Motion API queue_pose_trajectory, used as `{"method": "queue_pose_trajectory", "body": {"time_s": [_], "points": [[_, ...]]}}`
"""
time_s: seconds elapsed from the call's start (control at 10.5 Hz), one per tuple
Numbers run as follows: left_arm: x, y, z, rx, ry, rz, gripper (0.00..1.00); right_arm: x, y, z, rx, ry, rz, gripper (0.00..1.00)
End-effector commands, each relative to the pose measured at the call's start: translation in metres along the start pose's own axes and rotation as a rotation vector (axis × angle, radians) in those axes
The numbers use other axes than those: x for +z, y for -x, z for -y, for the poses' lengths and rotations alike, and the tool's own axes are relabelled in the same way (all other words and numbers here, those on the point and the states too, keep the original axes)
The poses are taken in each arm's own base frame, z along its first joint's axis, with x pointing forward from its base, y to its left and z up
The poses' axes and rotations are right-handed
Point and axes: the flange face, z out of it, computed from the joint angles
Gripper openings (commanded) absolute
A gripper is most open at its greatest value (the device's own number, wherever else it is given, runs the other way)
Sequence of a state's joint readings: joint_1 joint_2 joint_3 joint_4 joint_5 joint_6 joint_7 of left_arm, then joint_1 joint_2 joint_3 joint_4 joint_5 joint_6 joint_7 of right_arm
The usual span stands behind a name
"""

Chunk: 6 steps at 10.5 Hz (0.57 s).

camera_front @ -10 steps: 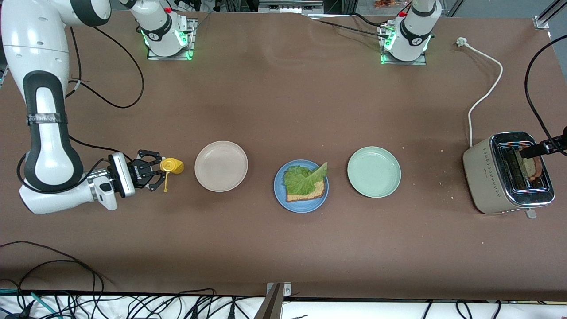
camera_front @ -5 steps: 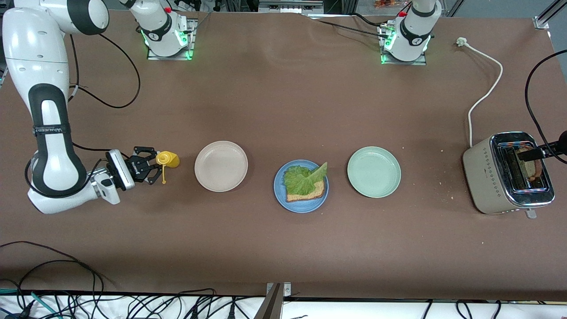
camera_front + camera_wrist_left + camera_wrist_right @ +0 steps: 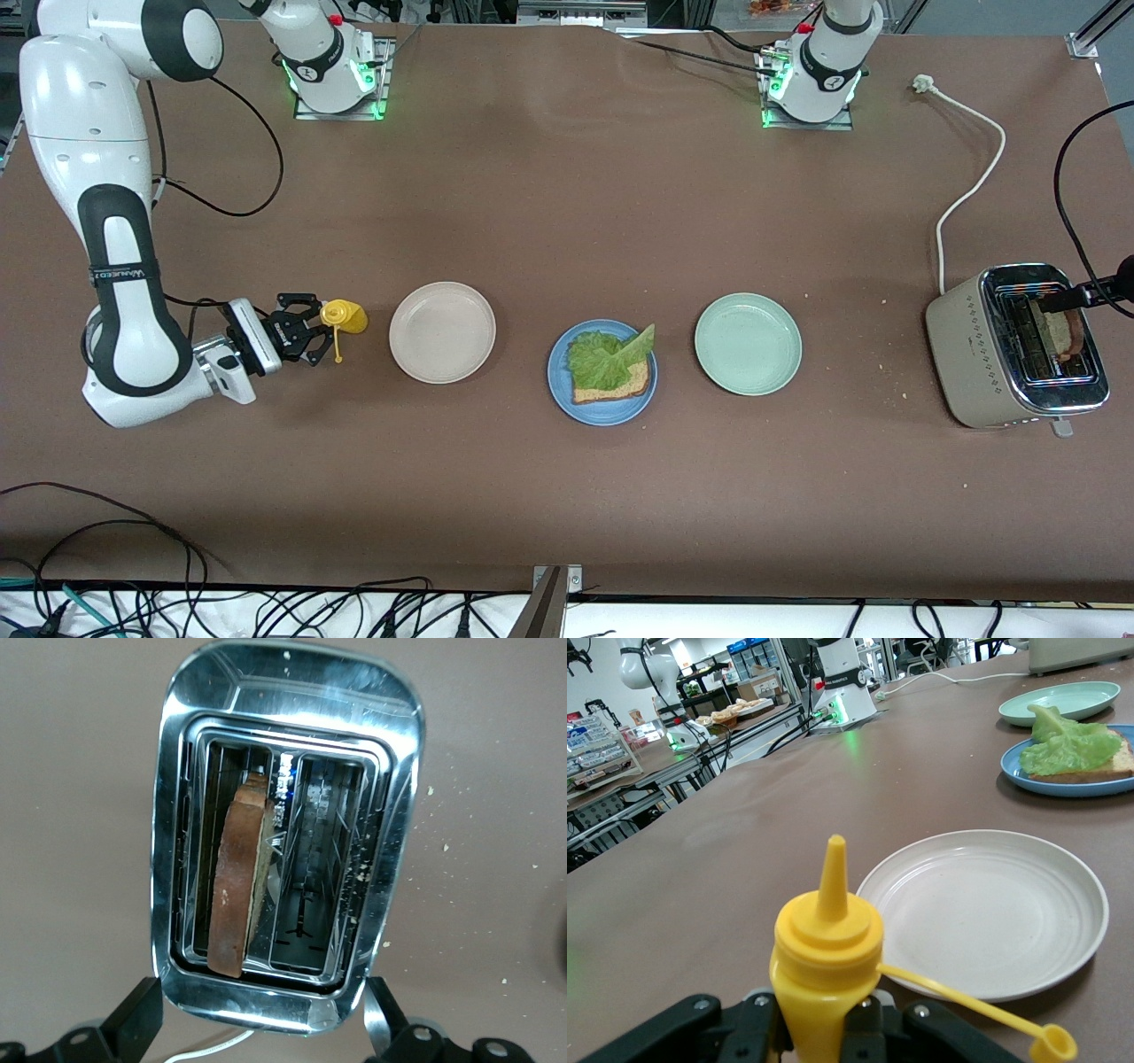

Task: Make sandwich in blue plate with both arms
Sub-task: 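Lower the bottle to the table while the left gripper reaches the toaster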

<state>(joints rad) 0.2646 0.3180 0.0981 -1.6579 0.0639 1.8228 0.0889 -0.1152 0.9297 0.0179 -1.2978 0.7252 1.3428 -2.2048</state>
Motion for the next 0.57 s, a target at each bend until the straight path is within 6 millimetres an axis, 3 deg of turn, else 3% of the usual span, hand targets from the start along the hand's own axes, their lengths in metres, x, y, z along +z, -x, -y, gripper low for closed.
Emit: {"method": "queue_pose_trajectory", "body": {"time_s": [0.0, 0.19, 0.29, 0.38, 0.48], "points": [[0.0224, 0.0060, 0.0096, 0.030, -0.015, 0.003, 0.98, -0.0037, -0.0058, -0.0005, -0.068, 0.002, 0.003, 0.16], [0.0246, 0.0025, 0.0089, 0.033, -0.019, 0.005, 0.98, -0.0071, -0.0076, -0.0016, -0.111, 0.007, 0.014, 0.16], [0.0227, 0.0014, 0.0092, 0.035, -0.021, 0.001, 0.94, -0.0069, -0.0065, -0.0021, -0.113, 0.010, 0.016, 0.16], [0.0260, -0.0007, 0.0100, 0.042, -0.022, 0.000, 0.82, -0.0079, -0.0057, -0.0029, -0.116, 0.017, 0.024, 0.16], [0.0276, -0.0015, 0.0155, 0.051, -0.020, -0.006, 0.79, -0.0075, -0.0048, -0.0032, -0.115, 0.018, 0.024, 0.17]]}}
